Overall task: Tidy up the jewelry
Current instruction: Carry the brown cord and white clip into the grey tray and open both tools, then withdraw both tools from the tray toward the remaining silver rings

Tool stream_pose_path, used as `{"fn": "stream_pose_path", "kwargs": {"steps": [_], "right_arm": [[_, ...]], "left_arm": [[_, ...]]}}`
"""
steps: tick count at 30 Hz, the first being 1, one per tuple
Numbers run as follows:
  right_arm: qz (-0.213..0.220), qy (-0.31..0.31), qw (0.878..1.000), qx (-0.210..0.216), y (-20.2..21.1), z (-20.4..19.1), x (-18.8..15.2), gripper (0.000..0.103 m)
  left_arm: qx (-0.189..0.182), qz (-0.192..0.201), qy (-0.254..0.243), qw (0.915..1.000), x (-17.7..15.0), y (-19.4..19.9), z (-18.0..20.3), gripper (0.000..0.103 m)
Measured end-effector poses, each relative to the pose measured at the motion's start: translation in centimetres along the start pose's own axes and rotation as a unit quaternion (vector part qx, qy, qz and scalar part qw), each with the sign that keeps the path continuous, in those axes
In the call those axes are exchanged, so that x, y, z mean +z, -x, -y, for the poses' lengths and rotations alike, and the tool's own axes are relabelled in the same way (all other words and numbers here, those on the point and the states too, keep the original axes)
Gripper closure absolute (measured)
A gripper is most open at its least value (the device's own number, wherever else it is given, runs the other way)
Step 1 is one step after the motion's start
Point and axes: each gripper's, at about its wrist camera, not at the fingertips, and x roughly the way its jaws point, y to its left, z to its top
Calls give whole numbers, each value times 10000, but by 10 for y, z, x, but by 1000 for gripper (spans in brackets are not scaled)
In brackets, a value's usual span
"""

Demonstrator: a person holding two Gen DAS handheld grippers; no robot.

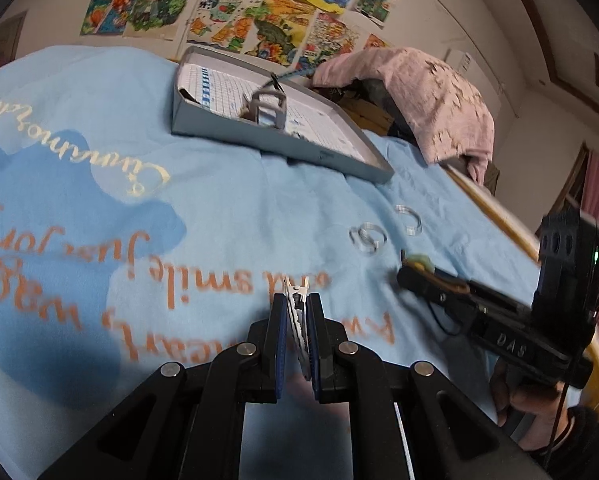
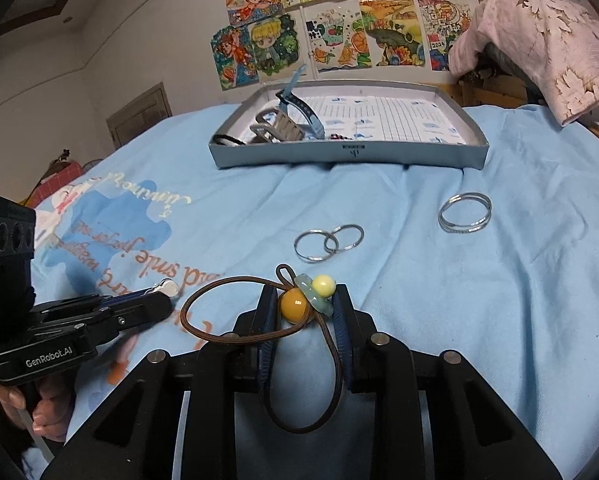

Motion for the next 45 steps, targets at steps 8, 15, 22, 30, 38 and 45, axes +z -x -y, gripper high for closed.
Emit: {"fn": "stream_pose_path", "kwargs": {"steps": [8, 15, 22, 30, 38, 45], "right_arm": [[45, 15, 9998, 207, -10, 11, 48, 78], [172, 105, 9998, -43, -47, 33, 119, 78], [237, -338, 9987, -304, -108, 46, 162, 78], [-130, -566, 9975, -410, -145, 54, 161, 69], [-18, -742, 9959, -514, -130, 63, 154, 50], [484, -589, 9948, -679, -87, 60, 152, 21]], "left_arm": [[456, 506, -236, 9974, 87, -16, 7, 93], [1027, 849, -64, 9911, 160, -55, -19, 93], [1280, 413, -15, 9909, 184, -103, -49, 93], [1293, 315, 184, 9909, 177, -110, -64, 93], [1231, 283, 226, 9917, 174, -101, -60, 93], [1307, 859, 136, 9876, 170, -63, -40, 18]]}}
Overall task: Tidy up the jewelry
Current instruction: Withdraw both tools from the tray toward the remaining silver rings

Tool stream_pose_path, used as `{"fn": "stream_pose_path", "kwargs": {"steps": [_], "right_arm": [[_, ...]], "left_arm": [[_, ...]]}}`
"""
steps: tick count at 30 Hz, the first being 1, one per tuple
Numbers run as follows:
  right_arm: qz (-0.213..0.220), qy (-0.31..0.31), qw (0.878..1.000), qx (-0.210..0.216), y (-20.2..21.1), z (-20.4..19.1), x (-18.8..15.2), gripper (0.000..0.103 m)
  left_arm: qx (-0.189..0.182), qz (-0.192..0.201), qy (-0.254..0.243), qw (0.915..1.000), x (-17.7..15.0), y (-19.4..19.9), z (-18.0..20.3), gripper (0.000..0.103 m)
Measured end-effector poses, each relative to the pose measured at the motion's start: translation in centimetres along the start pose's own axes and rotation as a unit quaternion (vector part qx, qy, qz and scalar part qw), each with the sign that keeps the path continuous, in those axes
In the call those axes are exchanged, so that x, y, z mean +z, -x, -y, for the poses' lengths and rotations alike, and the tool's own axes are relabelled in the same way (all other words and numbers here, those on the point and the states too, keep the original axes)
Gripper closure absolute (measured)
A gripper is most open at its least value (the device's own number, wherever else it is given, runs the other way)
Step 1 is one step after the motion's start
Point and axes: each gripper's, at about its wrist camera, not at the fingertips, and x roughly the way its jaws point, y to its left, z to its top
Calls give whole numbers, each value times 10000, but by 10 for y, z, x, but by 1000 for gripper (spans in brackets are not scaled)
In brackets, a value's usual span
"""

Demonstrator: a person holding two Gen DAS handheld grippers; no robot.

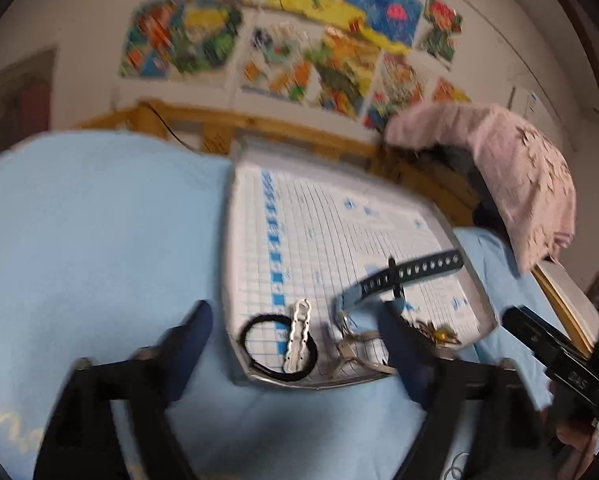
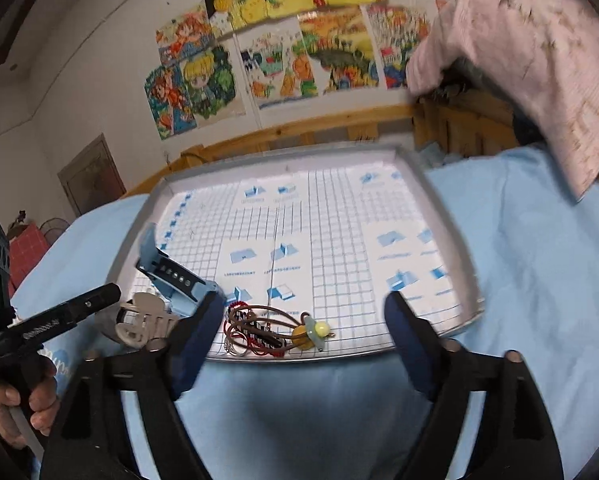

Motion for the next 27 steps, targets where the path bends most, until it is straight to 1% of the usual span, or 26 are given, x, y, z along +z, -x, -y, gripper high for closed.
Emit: {"fn": "stream_pose_path", "kwargs": {"steps": [2, 3, 5, 6, 8, 11, 12, 15, 18, 21, 23, 27], "right_arm": [[143, 69, 9999, -37, 13, 0, 2, 21], [224, 87, 9997, -54, 22, 0, 3, 19], [401, 87, 9992, -27, 40, 1, 3, 15], [493, 86, 9987, -17, 49, 1, 3, 13], [688, 121, 9976, 20, 67, 0, 2, 10], [939, 180, 9954, 79, 91, -4, -2, 2], [1030, 197, 9944, 114, 101, -4, -5, 2], [1200, 289, 9919, 306, 128, -4, -17, 2], [1369, 476, 9889, 324, 153, -6, -35, 2], [1476, 591, 9868, 290, 172, -9, -52, 2], [1543, 624, 9857, 269, 185, -10, -63, 2], [1669, 648, 9835, 277, 211, -14, -85, 2]], "left_arm": [[-26, 107, -127, 9999, 0, 13, 6, 17], [-35, 124, -162, 9998, 0, 18, 8, 15], [18, 300, -214, 9993, -3, 34, 14, 6], [35, 393, -227, 9990, -4, 40, 15, 0], [-5, 645, -280, 9975, -9, 59, 20, 0], [1, 781, -410, 9961, -19, 81, 29, 0], [-21, 785, -438, 9959, -23, 87, 31, 0], [-266, 864, -522, 9945, -39, 109, 36, 0], [-345, 1006, -644, 9922, -58, 130, 42, 0], [-318, 1009, -824, 9910, -75, 146, 49, 0], [-285, 1083, -855, 9900, -86, 156, 50, 0], [-228, 1059, -911, 9899, -105, 170, 53, 0]]}}
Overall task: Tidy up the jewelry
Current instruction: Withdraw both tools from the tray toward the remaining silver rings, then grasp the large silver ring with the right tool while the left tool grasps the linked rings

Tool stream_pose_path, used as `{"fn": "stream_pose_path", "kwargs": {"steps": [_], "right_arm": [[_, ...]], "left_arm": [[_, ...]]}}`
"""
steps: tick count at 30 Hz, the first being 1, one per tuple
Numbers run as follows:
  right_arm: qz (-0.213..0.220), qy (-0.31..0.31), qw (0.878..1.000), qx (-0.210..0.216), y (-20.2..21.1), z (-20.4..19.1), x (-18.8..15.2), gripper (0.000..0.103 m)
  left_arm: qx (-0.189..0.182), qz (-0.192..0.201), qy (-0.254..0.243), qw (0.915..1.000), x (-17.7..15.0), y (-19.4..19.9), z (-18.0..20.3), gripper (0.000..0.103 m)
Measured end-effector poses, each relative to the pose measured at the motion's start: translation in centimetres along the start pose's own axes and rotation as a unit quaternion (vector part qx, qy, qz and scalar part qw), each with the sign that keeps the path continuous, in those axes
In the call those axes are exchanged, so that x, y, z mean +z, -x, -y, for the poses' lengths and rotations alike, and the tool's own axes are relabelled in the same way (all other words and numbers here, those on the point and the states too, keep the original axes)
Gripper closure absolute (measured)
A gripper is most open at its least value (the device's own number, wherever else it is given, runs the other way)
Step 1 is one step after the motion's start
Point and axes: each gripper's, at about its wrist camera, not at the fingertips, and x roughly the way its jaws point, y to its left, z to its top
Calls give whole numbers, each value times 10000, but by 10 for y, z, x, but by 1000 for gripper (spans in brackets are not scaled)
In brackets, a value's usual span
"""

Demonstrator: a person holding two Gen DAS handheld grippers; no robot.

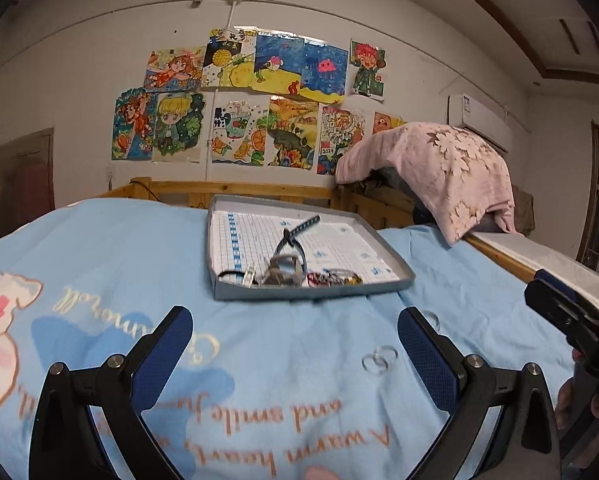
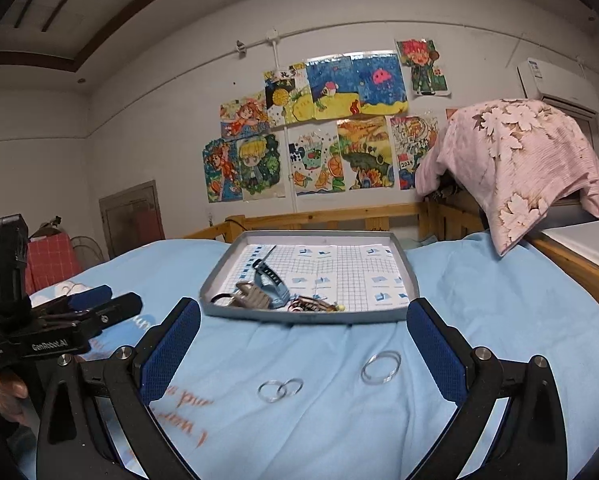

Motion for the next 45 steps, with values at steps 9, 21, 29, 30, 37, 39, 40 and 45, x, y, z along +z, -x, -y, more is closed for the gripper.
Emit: {"fn": "stream_pose_path", "kwargs": {"steps": [9, 21, 29, 30, 37, 39, 40, 45], "right_arm": [[122, 26, 9994, -315, 46, -16, -30, 2], [516, 209, 9905, -1260, 76, -26, -51, 2], [903, 185, 9804, -1743, 97, -27, -62, 2], [854, 143, 9808, -1747, 96, -24, -62, 2], [541, -12, 9856, -1600, 84, -16, -60, 2], [202, -167, 9904, -1355, 69, -6, -53, 2], [44, -270, 9922, -1213, 61, 2, -49, 2], [-661, -578, 9892, -1174, 12, 38, -33, 2]], "left_arm": [[128, -67, -33, 9999, -32, 26, -3, 0], [141, -5, 103, 9998, -62, 37, -8, 0], [59, -143, 73, 9999, -67, 33, -6, 0], [53, -159, 81, 9998, -67, 33, -6, 0], [-143, -375, 65, 9992, -54, 19, -1, 0], [-227, -474, -50, 9986, -46, 9, 4, 0], [-226, -517, -116, 9983, -42, 3, 7, 0], [-180, -884, -431, 9950, -23, -43, 24, 0]]}}
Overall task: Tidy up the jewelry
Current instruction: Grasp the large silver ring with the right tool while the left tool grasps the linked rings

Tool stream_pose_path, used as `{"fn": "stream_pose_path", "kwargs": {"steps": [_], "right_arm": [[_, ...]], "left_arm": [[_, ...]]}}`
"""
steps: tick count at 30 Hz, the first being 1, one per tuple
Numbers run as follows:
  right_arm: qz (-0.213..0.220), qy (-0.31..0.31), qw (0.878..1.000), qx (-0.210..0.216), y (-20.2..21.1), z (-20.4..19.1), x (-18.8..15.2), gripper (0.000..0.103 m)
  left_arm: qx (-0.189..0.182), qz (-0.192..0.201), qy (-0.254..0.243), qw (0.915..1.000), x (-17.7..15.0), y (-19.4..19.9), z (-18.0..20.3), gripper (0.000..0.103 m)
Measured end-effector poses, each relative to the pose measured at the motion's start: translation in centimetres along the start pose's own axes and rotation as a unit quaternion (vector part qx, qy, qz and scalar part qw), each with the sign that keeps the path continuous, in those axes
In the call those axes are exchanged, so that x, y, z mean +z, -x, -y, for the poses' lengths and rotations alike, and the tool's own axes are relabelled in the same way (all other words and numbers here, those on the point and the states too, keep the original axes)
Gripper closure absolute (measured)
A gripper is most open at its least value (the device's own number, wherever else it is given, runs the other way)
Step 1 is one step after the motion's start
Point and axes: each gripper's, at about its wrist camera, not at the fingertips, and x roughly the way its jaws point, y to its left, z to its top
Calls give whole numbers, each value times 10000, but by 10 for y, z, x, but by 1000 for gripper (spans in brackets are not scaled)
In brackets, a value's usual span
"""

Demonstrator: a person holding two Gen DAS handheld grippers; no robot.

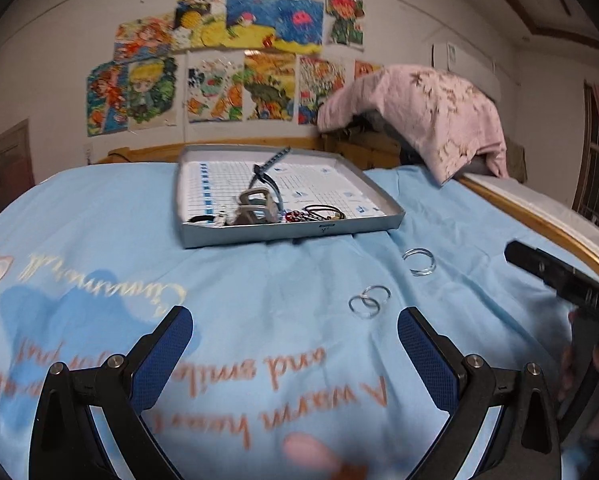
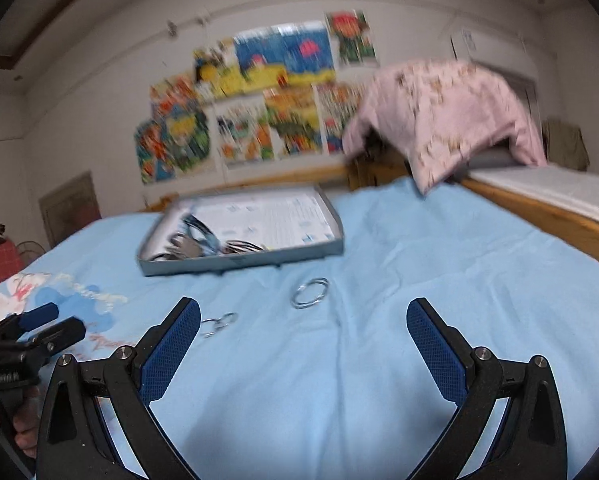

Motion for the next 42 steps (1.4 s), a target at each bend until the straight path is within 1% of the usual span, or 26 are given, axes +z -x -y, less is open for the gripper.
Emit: {"fn": "stream_pose_path", "kwargs": {"steps": [3, 5, 6, 7, 8, 10, 11, 12, 13, 14, 15, 16, 17, 19, 20, 21, 24, 25, 27, 32, 34, 37, 41, 42], "right_arm": [[-479, -249, 9981, 279, -42, 19, 19, 2], [-622, -185, 9974, 325, -60, 25, 25, 2], [-696, -120, 9968, 362, -71, 28, 29, 2], [-810, -89, 9957, 432, -80, 30, 32, 2], [-936, -127, 9945, 449, -91, 32, 34, 2], [-990, -297, 9932, 541, -103, 37, 35, 2], [-995, -392, 9923, 618, -110, 38, 34, 3], [-991, -413, 9922, 628, -115, 37, 32, 9], [-990, -402, 9921, 663, -119, 36, 32, 22], [-1018, -365, 9917, 694, -124, 33, 30, 30], [-1069, -315, 9912, 708, -130, 29, 28, 41], [-1123, -270, 9906, 739, -135, 26, 26, 47], [-1182, -215, 9899, 755, -139, 22, 23, 49], [-1292, -88, 9883, 801, -147, 14, 18, 56], [-1360, -38, 9874, 810, -150, 12, 16, 59], [-1424, 6, 9866, 802, -153, 9, 13, 63], [-1581, 0, 9843, 788, -160, 9, 6, 65], [-1697, -62, 9822, 799, -166, 11, 2, 65], [-1799, -208, 9802, 799, -171, 17, -2, 65], [-1776, -399, 9793, 884, -178, 19, -8, 66], [-1771, -389, 9795, 873, -181, 15, -10, 77], [-1790, -372, 9800, 786, -183, 13, -16, 82], [-1774, -353, 9806, 760, -181, 13, -22, 84], [-1760, -348, 9809, 755, -179, 14, -22, 85]], "left_arm": [[-152, -207, -113, 9996, 9, -25, 6, 0], [-397, -408, -117, 9983, 13, -42, 9, 0], [-534, -502, -69, 9973, 13, -49, 9, 3], [-708, -659, 30, 9953, 14, -58, 7, 9], [-810, -793, 85, 9935, 14, -65, 6, 13], [-929, -958, 85, 9910, 13, -74, 7, 27], [-953, -998, 11, 9904, 13, -78, 8, 28], [-990, -1034, -55, 9897, 11, -80, 10, 31], [-1082, -1075, -129, 9882, 9, -82, 13, 37], [-1138, -1096, -177, 9873, 8, -83, 15, 39], [-1191, -1111, -243, 9864, 8, -83, 19, 43], [-1241, -1125, -313, 9854, 7, -83, 22, 47], [-1279, -1159, -395, 9842, 5, -85, 27, 48], [-1295, -1264, -505, 9822, 3, -88, 32, 57], [-1289, -1356, -562, 9807, 1, -91, 35, 60], [-1249, -1432, -603, 9799, -1, -94, 37, 61], [-1088, -1692, -651, 9774, -8, -104, 39, 61], [-1085, -1718, -623, 9772, -9, -105, 39, 61], [-1098, -1723, -595, 9771, -9, -104, 38, 61], [-1104, -1750, -619, 9764, -10, -104, 37, 62], [-1128, -1782, -557, 9759, -9, -106, 35, 63], [-1176, -1847, -463, 9746, -8, -110, 33, 63], [-1199, -1866, -441, 9741, -4, -115, 34, 63], [-1206, -1868, -439, 9740, -4, -116, 35, 65]]}}
